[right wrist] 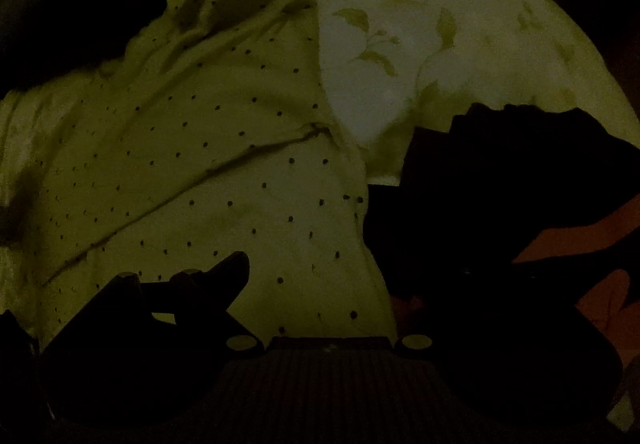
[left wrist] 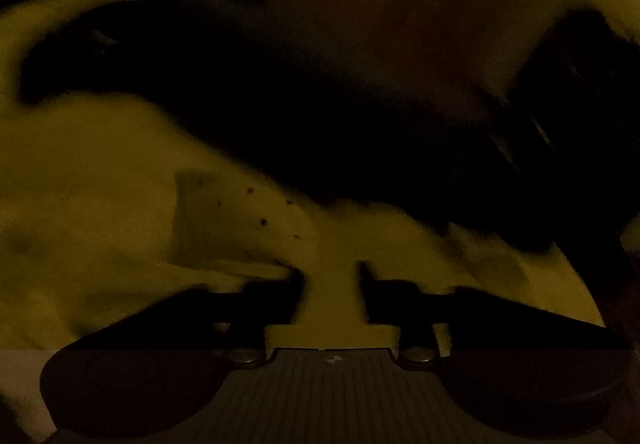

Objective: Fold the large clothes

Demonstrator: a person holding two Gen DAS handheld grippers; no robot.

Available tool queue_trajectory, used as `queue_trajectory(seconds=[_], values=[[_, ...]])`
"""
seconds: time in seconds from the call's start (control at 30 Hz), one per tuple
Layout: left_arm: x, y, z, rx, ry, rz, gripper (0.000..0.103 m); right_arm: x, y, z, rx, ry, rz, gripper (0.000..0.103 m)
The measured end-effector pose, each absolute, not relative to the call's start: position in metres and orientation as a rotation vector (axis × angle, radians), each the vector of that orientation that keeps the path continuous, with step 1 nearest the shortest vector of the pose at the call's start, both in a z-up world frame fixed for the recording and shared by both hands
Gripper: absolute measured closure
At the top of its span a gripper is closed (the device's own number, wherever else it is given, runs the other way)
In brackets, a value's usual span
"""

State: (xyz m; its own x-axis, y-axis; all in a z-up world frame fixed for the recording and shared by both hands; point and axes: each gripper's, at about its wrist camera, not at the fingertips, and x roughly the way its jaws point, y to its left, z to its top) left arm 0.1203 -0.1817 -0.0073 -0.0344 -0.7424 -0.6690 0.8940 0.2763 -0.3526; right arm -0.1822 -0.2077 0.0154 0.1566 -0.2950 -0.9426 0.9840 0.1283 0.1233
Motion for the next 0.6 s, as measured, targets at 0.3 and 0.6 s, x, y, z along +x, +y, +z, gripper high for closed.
queue_trajectory(seconds=[0.3, 0.6], values=[[0.017, -0.201, -0.071, 0.725, 0.998, -1.43, 0.0, -0.191, -0.219, 0.026, 0.986, 0.876, -1.182, 0.014], [0.109, -0.155, -0.064, 0.591, 0.958, -1.201, 0.0, -0.131, -0.248, 0.026, 0.946, 0.83, -1.032, 0.022]])
